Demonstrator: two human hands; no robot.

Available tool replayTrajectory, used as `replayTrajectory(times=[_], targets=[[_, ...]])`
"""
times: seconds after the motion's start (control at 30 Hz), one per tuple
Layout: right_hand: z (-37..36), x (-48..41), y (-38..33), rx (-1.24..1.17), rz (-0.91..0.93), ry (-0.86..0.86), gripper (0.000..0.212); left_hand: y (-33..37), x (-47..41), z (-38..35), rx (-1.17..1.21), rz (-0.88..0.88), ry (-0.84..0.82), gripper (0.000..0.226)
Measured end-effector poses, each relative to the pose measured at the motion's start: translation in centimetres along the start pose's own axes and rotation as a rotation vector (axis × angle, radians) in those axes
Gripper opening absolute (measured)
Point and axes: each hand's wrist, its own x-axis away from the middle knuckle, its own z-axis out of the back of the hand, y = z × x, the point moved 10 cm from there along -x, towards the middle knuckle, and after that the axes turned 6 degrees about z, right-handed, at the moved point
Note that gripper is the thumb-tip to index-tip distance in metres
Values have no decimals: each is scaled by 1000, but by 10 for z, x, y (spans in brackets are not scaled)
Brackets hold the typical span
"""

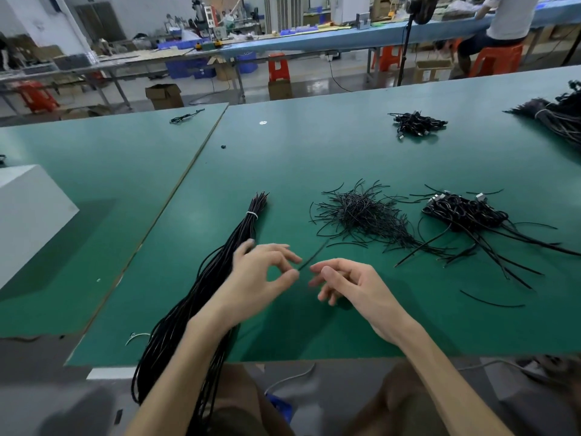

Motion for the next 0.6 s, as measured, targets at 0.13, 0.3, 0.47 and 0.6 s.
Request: replayTrajectory(times=[0.13, 0.3, 0.47, 0.6], targets=[[10, 2, -1, -39, 7, 102, 29, 34, -6, -27, 50, -16, 19, 25], [27, 6, -2, -136, 29, 271, 26, 18, -8, -37, 145, 117, -127, 15], [63, 14, 10, -282, -25, 587, 29, -11, 33, -44, 286, 167, -660, 25], [54, 10, 6, -321, -12, 517, 34, 4, 49, -31, 530, 104, -751, 22]])
